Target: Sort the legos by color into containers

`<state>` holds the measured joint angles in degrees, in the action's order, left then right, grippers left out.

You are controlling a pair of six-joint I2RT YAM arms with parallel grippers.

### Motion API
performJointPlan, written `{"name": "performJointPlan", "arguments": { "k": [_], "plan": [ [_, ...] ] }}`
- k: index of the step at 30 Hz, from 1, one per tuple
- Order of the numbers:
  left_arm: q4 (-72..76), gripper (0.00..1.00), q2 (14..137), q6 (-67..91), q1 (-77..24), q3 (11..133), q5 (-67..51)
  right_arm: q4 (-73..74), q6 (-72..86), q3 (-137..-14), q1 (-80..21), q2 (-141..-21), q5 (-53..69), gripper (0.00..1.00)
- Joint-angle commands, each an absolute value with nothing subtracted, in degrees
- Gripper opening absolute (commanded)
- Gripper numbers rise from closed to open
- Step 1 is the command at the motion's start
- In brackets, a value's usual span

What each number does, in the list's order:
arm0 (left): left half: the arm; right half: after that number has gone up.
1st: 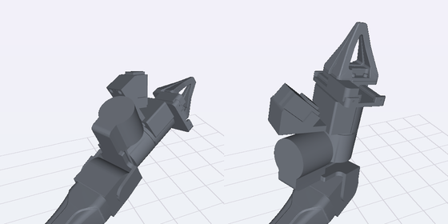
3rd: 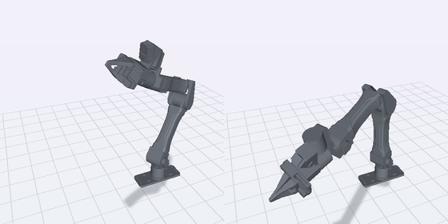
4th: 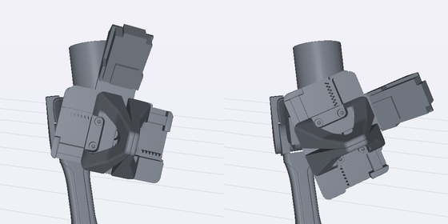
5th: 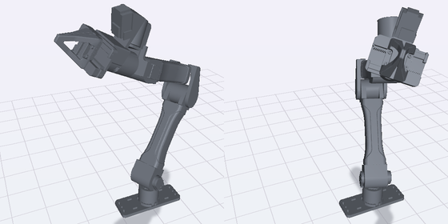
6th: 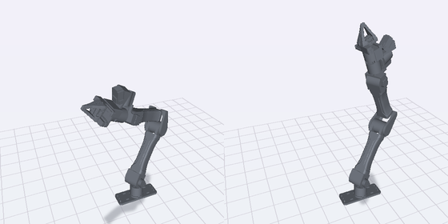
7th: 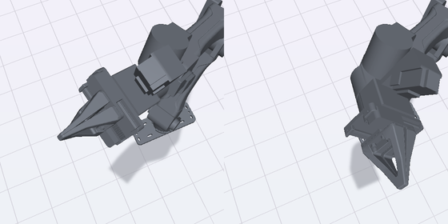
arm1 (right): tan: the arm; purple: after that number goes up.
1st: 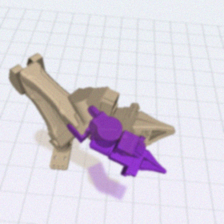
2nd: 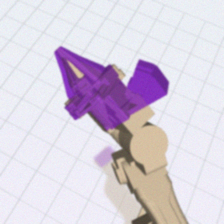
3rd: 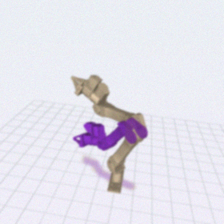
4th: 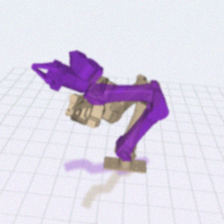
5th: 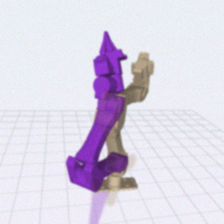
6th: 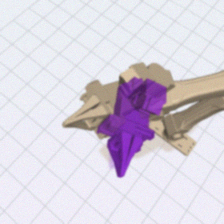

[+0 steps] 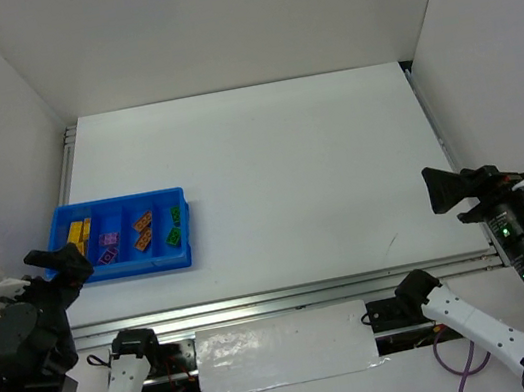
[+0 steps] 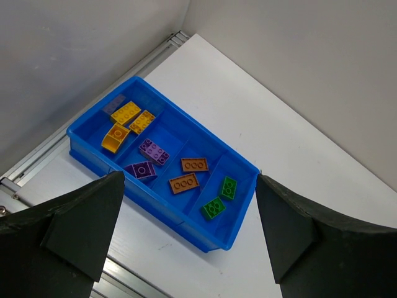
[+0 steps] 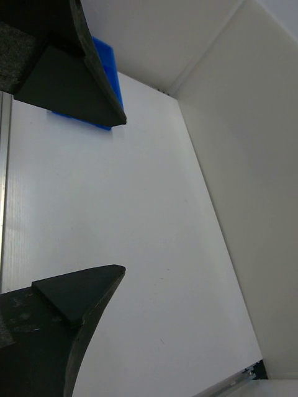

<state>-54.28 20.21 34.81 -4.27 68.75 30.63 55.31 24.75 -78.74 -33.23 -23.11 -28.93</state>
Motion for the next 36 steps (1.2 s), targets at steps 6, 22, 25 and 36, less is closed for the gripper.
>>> {"name": "performJointPlan", "arguments": {
  "k": [6,22,25,36],
  "plan": [
    [-51.2,0.99,19.4,34.9,-4.5,65.8,32.3,55.3,23.1,-78.8,-33.5,-23.8,-27.3,1.00],
    [-48.3,1.00,18.5,32.2,-4.4,61.5,28.3,53.1,23.5,-74.8,-33.7,-21.4,-25.1,1.00],
    [-47.7,1.00,18.2,31.6,-4.4,60.2,27.5,52.2,23.6,-74.4,-33.7,-21.1,-24.5,1.00],
    [-47.1,1.00,18.4,30.6,-4.4,58.9,26.1,51.7,24.1,-73.5,-33.7,-20.5,-24.0,1.00]
  ]
}}
